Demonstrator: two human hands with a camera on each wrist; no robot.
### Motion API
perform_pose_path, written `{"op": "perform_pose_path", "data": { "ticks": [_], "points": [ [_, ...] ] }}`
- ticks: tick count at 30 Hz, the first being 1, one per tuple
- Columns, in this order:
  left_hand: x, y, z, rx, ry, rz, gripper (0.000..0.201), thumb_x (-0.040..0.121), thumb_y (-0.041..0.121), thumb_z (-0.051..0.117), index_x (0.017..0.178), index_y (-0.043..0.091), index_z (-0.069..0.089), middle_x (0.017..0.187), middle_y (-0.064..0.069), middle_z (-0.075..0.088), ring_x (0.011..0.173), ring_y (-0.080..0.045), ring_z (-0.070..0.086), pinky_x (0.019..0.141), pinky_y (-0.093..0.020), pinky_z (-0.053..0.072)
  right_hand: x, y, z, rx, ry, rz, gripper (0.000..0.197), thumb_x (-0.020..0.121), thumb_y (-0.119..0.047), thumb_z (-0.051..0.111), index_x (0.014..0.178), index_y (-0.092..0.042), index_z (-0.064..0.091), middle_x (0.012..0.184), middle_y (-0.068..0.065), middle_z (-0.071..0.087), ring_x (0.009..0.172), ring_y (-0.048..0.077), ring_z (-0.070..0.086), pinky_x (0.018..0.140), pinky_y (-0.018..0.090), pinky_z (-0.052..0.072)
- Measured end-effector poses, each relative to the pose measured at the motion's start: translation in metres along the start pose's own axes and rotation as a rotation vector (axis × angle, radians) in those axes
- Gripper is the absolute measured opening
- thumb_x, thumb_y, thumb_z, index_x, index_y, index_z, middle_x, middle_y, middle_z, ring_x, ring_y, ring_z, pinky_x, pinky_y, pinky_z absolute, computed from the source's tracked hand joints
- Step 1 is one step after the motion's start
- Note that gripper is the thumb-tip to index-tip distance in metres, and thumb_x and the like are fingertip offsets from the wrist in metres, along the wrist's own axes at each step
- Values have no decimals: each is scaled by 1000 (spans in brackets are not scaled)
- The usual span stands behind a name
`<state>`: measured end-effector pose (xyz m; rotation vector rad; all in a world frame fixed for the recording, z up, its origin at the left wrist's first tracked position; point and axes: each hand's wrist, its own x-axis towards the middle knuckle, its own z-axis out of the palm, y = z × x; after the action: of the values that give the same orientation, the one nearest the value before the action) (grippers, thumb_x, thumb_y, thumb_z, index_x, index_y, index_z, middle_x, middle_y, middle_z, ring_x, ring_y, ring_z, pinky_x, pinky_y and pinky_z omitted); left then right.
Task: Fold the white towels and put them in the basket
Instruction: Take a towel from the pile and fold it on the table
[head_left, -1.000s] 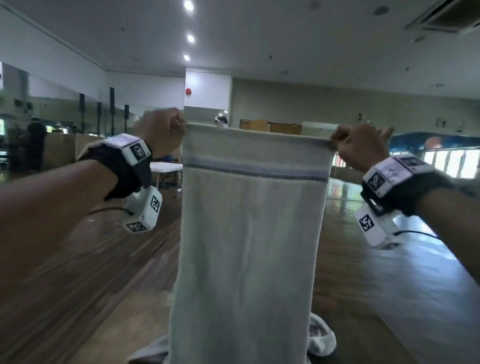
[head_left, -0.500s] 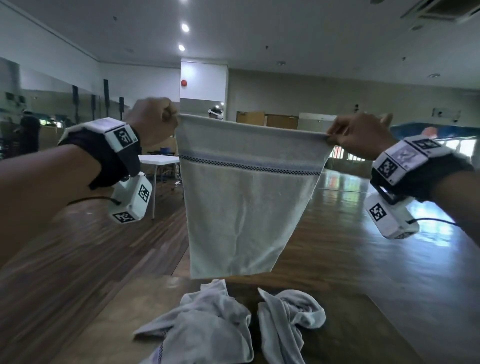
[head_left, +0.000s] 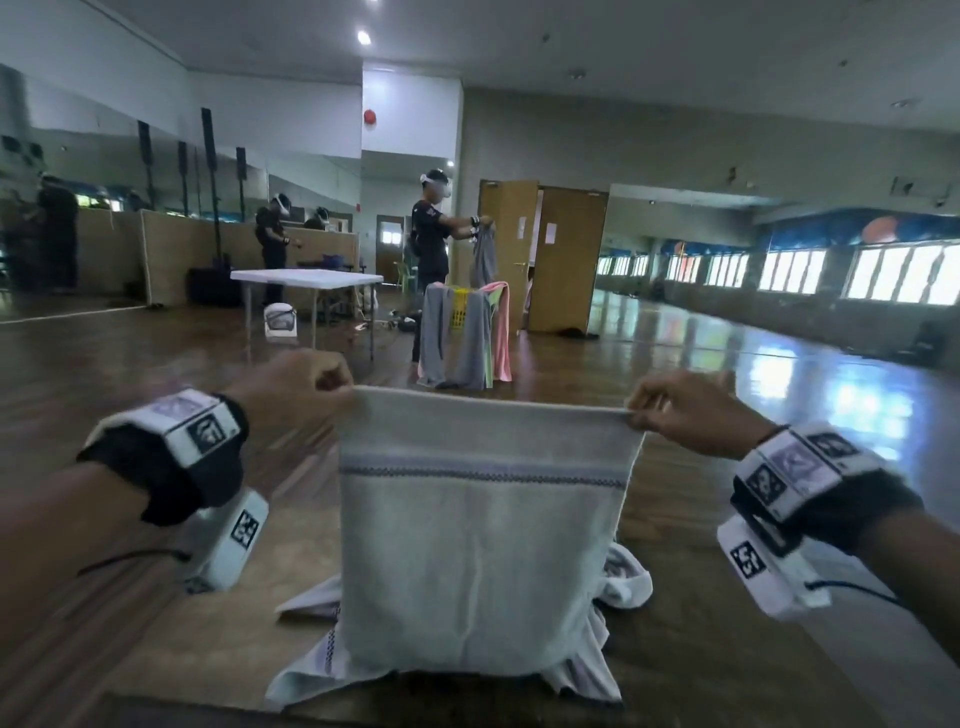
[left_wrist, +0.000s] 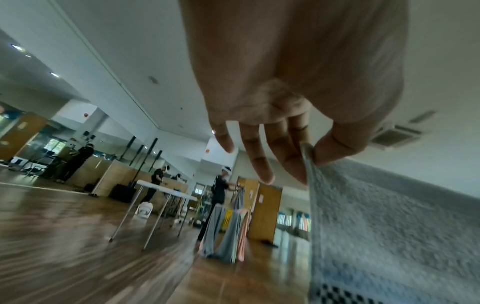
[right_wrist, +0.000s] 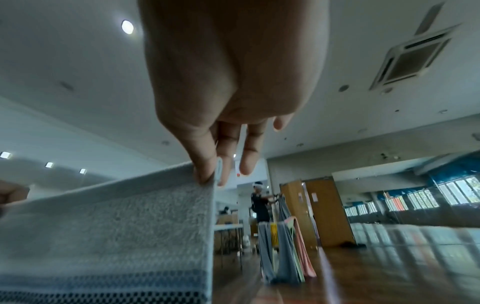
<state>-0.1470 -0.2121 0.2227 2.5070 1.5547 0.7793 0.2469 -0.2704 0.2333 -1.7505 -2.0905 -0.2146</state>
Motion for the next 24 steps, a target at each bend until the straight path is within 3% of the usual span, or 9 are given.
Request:
{"op": "perform_pose_path", "data": {
  "ticks": [3, 7, 9, 13, 17, 19, 21, 22, 24],
  "points": [
    [-38, -31, 63, 31, -191, -30, 34, 70, 55, 49, 74, 22, 57, 73, 4, 59, 67, -16, 52, 58, -26, 35, -31, 19, 71, 5, -186, -12, 24, 82, -36, 65, 64, -47, 54, 74, -26, 60, 77, -8, 54, 90, 50, 40],
    [-81, -63, 135, 28, -373, -65, 27, 63, 58, 42, 66, 32, 47, 74, 6, 58, 70, -17, 52, 64, -30, 40, -69, 35, 151, 72, -349, -15, 23, 80, -34, 64, 62, -45, 55, 73, -23, 64, 75, -7, 58, 85, 51, 43],
    [-95, -68, 155, 33, -452, -65, 20, 71, 53, 48, 70, 34, 50, 78, 7, 60, 74, -16, 54, 66, -28, 41, -84, 41, 180, 89, -388, 6, 24, 79, -33, 64, 61, -45, 54, 72, -23, 64, 73, -8, 57, 85, 51, 43],
    [-104, -89, 188, 21, -520, -63, 45, 67, 65, 37, 82, 28, 59, 84, 9, 65, 78, -15, 61, 75, -39, 51, -98, 44, 217, 74, -459, 56, 25, 82, -35, 64, 61, -45, 53, 71, -26, 59, 73, -9, 54, 90, 45, 41],
    [-92, -99, 204, 0, -493, -112, 33, 70, 55, 44, 79, 27, 58, 81, 7, 64, 75, -18, 59, 72, -37, 50, -88, 49, 236, 101, -439, 73, 24, 84, -28, 63, 68, -45, 54, 72, -25, 58, 75, -4, 56, 96, 36, 36],
    [-79, -100, 210, 0, -440, -130, 15, 80, 38, 56, 77, 24, 56, 78, 3, 62, 73, -21, 57, 68, -33, 45, -76, 50, 241, 131, -405, 92, 10, 85, -22, 64, 81, -31, 66, 76, -18, 61, 74, 1, 56, 98, 23, 35],
    [-61, -107, 216, -26, -362, -138, 11, 82, 28, 59, 76, 20, 56, 75, 1, 61, 72, -23, 56, 66, -32, 42, -57, 57, 248, 143, -363, 115, 6, 85, -20, 64, 83, -25, 67, 74, -16, 61, 73, 2, 56, 96, 36, 41],
    [-52, -110, 217, -45, -323, -144, 11, 82, 27, 59, 76, 19, 56, 74, 1, 61, 70, -24, 56, 65, -32, 42, -47, 61, 252, 145, -336, 125, 10, 84, -21, 64, 79, -29, 65, 73, -19, 60, 73, 0, 55, 94, 43, 41],
    [-29, -119, 224, -66, -235, -132, 11, 84, 23, 59, 75, 18, 55, 70, 0, 59, 68, -25, 56, 63, -30, 38, -25, 69, 261, 152, -279, 140, 14, 85, -22, 63, 76, -34, 60, 72, -22, 59, 75, 0, 55, 92, 48, 41]
  ]
}}
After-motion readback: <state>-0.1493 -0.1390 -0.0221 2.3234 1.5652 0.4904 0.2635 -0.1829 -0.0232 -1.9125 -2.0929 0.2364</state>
